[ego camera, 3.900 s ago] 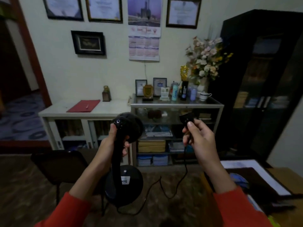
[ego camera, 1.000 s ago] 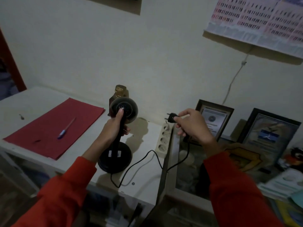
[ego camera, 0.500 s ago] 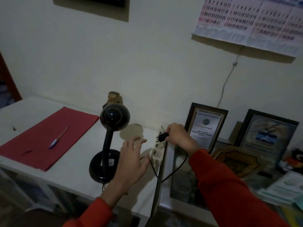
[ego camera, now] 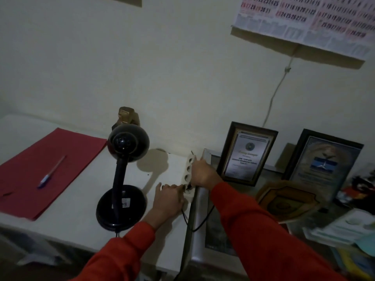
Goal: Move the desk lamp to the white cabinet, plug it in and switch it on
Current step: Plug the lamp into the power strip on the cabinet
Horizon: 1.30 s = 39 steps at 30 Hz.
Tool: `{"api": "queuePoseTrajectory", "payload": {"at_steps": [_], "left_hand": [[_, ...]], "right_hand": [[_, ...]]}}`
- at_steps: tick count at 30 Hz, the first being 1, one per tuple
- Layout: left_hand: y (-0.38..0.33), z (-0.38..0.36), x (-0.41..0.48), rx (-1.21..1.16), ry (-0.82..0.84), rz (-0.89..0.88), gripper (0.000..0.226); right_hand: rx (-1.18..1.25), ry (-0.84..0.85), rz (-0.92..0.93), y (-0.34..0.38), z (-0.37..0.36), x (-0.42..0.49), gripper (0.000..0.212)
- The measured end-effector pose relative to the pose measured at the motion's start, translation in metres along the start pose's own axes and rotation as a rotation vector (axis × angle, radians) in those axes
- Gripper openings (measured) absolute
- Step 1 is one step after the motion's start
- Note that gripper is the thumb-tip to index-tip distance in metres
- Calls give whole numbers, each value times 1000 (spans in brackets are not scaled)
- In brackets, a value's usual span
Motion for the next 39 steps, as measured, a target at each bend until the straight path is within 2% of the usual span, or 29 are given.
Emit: {"api": "queuePoseTrajectory", "payload": {"at_steps": [2, 3, 6, 16, 25, 29, 33, 37, 39], "left_hand": [[-1, -2, 3, 11, 9, -7, 41], [0, -2, 5, 11, 5, -7, 40], [3, -1, 7, 1, -10, -23, 37], [8, -1, 3, -56, -88, -85, 38], [8, -3, 2, -8, -92, -94, 44], [8, -4, 2, 0, -87, -85, 44], [7, -3, 1, 9, -84, -84, 40], [8, -3, 1, 15, -74, -82, 35], [9, -3, 1, 19, -58, -79, 35]], "right_hand": [[-41, 0, -16, 3, -6, 3, 38], [-67, -2, -21, 4, -7, 5, 40], [-97, -1, -21, 11, -7, 11, 33], [-53, 96, -7, 9, -8, 17, 46], [-14, 51, 25, 7, -4, 9, 46], [-34, 42, 36, 8, -5, 5, 38], [-115, 20, 42, 16, -14, 3, 22], [-131, 28, 31, 17, -15, 5, 19], [-153, 16, 28, 18, -15, 6, 24]]}}
Point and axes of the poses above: each hand's wrist, its own x-axis towards the middle knuckle, its own z-axis out of the back of the hand, y = z × x, the point moved 8 cm from there along x, towards the middle knuckle, and after that the axes turned 2 degrees about y, right-handed, at the moved point
